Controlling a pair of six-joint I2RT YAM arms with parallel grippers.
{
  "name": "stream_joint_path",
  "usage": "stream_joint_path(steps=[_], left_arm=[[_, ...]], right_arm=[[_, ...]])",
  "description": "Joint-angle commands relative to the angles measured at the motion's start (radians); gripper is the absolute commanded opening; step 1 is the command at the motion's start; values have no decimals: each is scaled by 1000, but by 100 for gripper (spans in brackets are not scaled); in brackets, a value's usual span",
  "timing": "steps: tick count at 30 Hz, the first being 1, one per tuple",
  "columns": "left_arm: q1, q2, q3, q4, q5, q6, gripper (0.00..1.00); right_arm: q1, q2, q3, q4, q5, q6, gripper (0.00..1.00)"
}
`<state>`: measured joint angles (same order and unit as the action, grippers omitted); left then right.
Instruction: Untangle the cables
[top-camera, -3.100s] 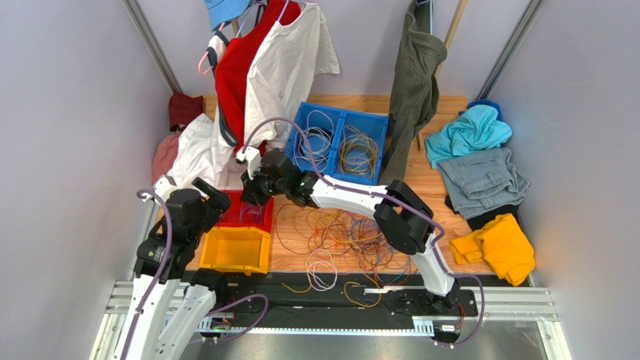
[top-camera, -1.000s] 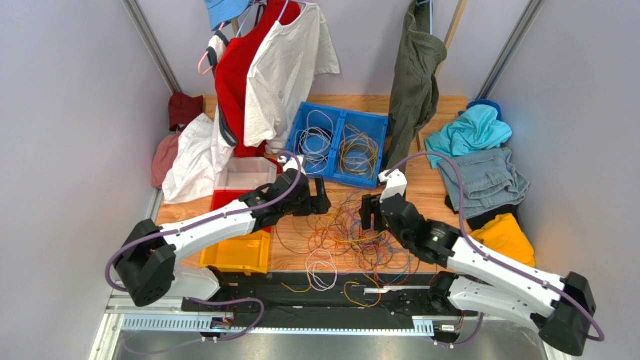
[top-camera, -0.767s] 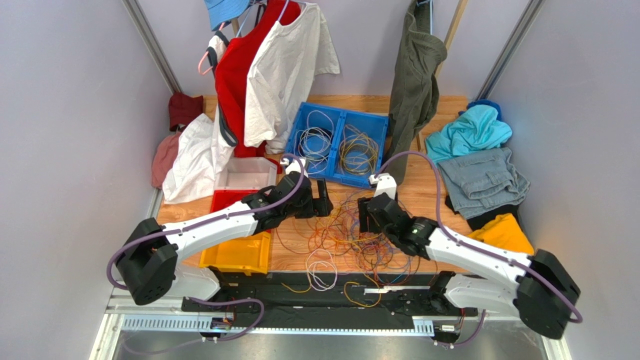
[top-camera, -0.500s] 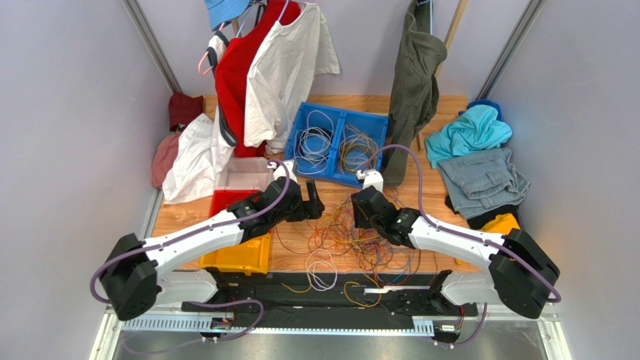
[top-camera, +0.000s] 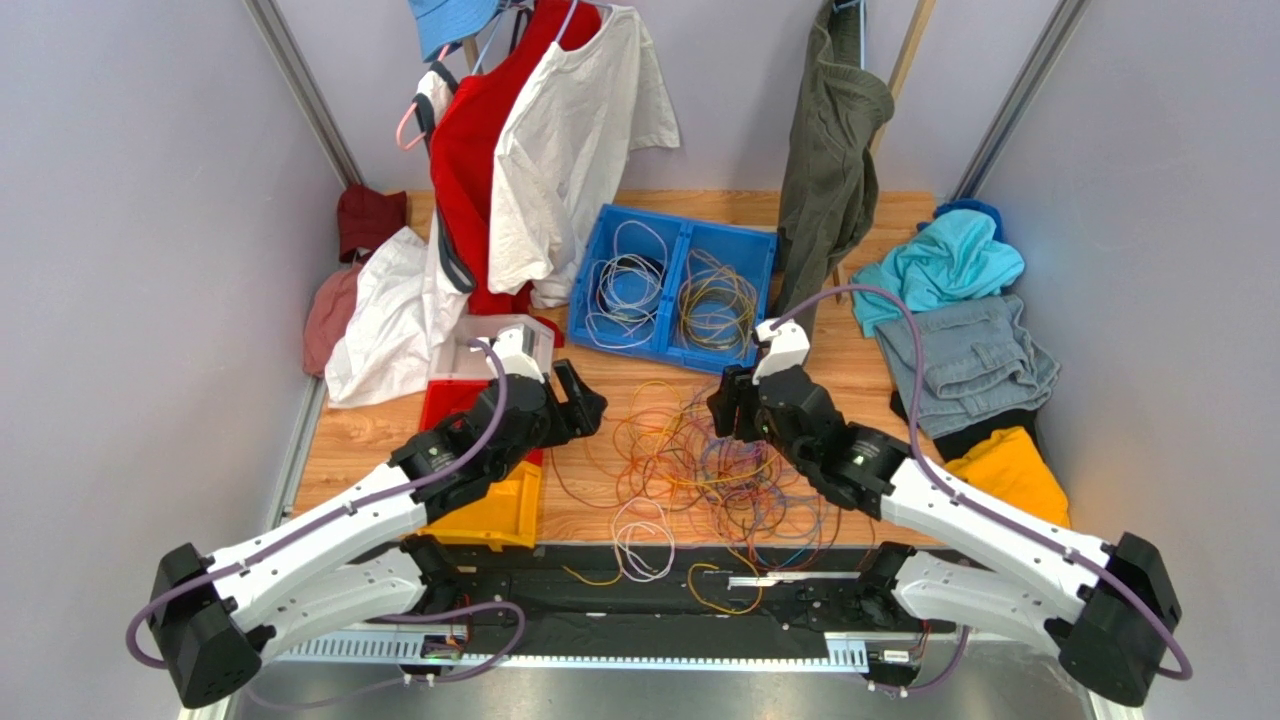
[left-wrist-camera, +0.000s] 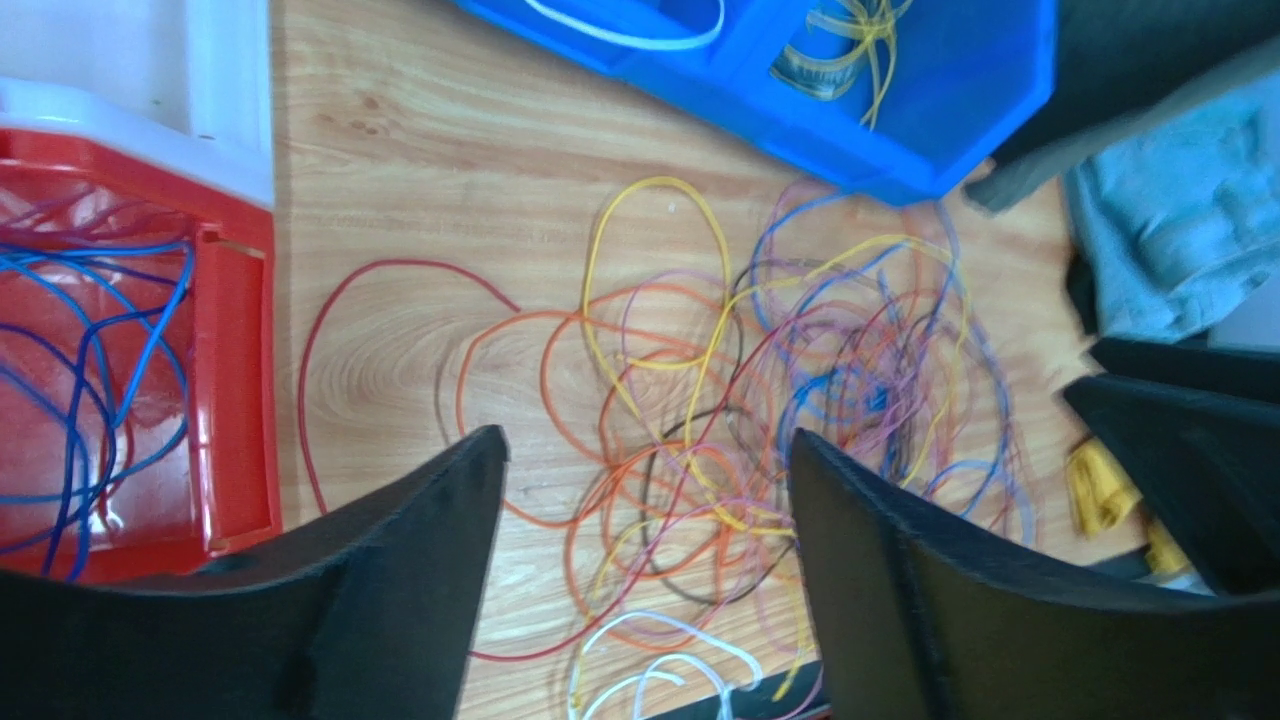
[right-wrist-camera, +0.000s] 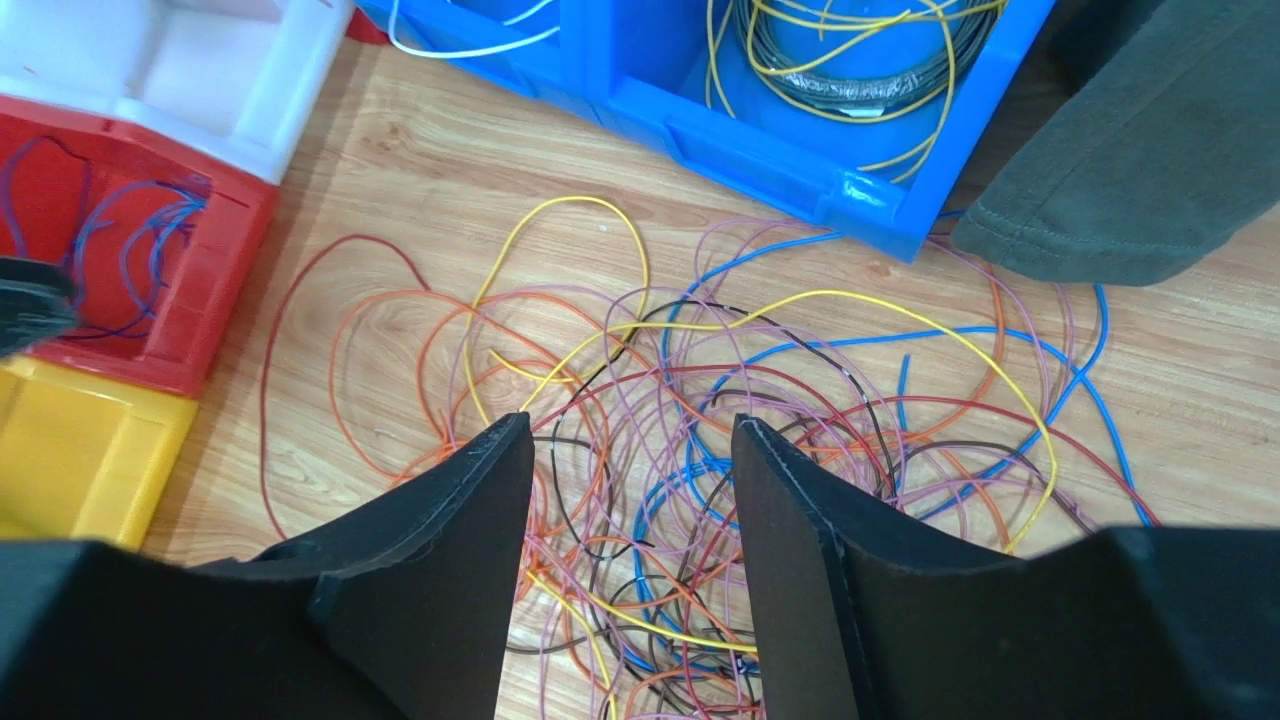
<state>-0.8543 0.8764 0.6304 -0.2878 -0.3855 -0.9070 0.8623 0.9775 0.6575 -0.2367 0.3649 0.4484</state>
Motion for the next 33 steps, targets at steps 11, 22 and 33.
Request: stream_joint_path(steps=[11,22,33], left_arm=[[-12,383,-15,188,201,-44,58],[-11,391,0,190,85,-35,67],[-12,538,62,226,169,-10,64]], right_arm=[[-2,-137,-102,-49,-15,24,56],[-2,-137,-154,-10,-21,42,56],[-2,-223,-200,-39,-38,59,55]])
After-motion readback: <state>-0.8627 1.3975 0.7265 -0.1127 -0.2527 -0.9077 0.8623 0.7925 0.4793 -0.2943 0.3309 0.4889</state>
